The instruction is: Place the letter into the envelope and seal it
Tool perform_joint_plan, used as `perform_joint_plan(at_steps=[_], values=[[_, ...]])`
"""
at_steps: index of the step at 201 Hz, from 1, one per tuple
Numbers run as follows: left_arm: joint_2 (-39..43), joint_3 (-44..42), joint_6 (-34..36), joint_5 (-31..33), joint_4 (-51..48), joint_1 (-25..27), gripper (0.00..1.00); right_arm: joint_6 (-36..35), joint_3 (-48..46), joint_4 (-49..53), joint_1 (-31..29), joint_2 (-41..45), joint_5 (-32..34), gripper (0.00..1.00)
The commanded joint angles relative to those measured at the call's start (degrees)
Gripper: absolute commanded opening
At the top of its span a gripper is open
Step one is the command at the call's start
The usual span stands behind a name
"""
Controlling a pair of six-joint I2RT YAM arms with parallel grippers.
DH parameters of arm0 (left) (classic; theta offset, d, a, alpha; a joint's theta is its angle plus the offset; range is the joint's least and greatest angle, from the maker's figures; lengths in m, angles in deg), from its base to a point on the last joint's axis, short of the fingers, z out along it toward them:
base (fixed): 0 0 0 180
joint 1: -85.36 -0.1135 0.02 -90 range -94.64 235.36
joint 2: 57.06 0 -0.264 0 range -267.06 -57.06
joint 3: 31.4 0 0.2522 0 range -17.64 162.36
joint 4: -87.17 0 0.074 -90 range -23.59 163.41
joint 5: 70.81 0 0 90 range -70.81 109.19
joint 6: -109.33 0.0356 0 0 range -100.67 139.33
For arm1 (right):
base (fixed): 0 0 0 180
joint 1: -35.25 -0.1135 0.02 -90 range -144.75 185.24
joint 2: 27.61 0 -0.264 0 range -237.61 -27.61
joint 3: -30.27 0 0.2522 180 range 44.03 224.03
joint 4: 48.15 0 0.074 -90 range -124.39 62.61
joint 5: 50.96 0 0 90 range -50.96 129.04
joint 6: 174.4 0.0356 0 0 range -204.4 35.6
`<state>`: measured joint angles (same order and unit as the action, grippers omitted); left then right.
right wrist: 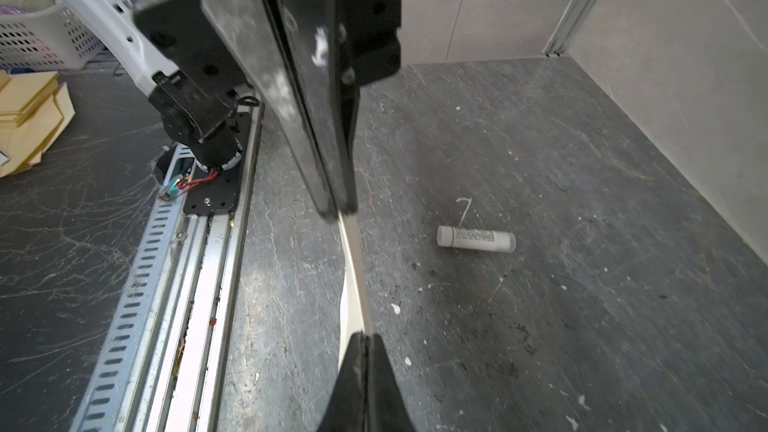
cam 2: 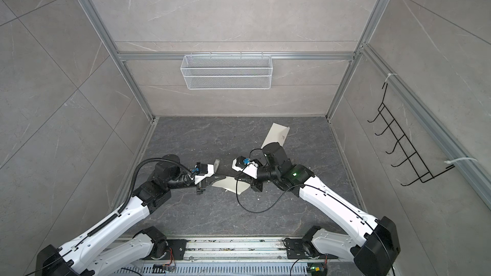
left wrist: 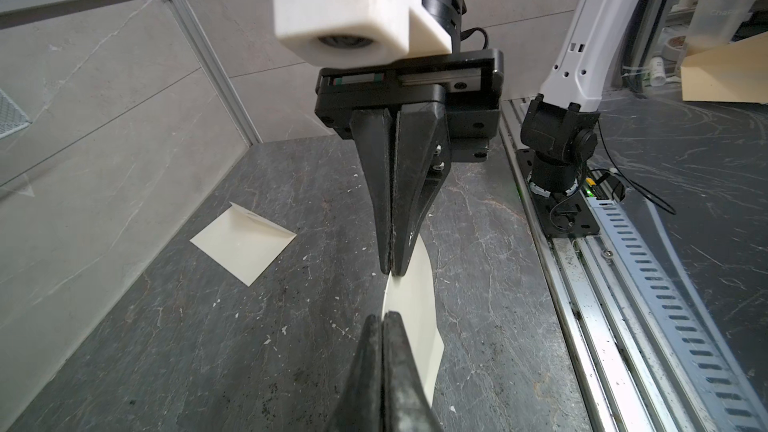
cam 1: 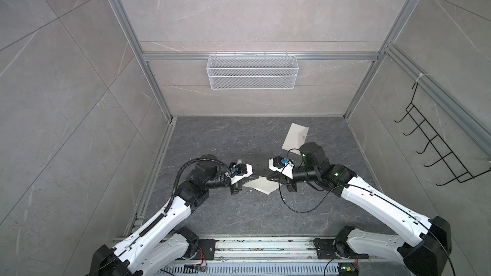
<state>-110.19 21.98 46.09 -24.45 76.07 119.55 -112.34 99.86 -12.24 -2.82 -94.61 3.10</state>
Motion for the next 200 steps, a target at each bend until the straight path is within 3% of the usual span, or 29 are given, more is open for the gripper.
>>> perform_joint_plan(at_steps=[1,87,122,142,157,177,190,200], values=[[2.46,0.43,-0.12,0.58,2.21,-0.88,0.0,-1.23,-1.78,6.21,1.52,0.46,3.42,0.08],[4.83,0.41,0.13,2.09,1.23,-1.5,0.0,-2.4,-4.27,7.46,4.37,0.86,5.15,0.05],[6.34,-0.13,0.27,3.59,0.16,-2.25,0.0,-1.84,-5.56,7.43,5.54,2.2,6.32,0.11],[6.89,-0.28,0.14,4.69,-0.46,-2.47,0.0,0.13,-6.08,5.28,6.0,3.44,6.9,0.24],[7.08,-0.17,0.05,5.03,-1.33,-2.47,0.0,5.0,-7.11,0.22,6.26,4.78,10.93,0.37],[7.41,-0.41,-0.78,5.31,-1.6,-2.47,0.0,15.85,-6.9,-6.26,6.42,5.67,22.12,0.53],[7.56,-0.61,-1.65,5.37,-1.51,-2.47,0.0,23.08,-4.71,-7.16,6.44,4.87,32.1,0.74],[7.61,-0.82,-2.39,5.72,-1.29,-2.47,0.0,27.6,-1.85,-5.59,6.45,3.24,39.5,0.82]])
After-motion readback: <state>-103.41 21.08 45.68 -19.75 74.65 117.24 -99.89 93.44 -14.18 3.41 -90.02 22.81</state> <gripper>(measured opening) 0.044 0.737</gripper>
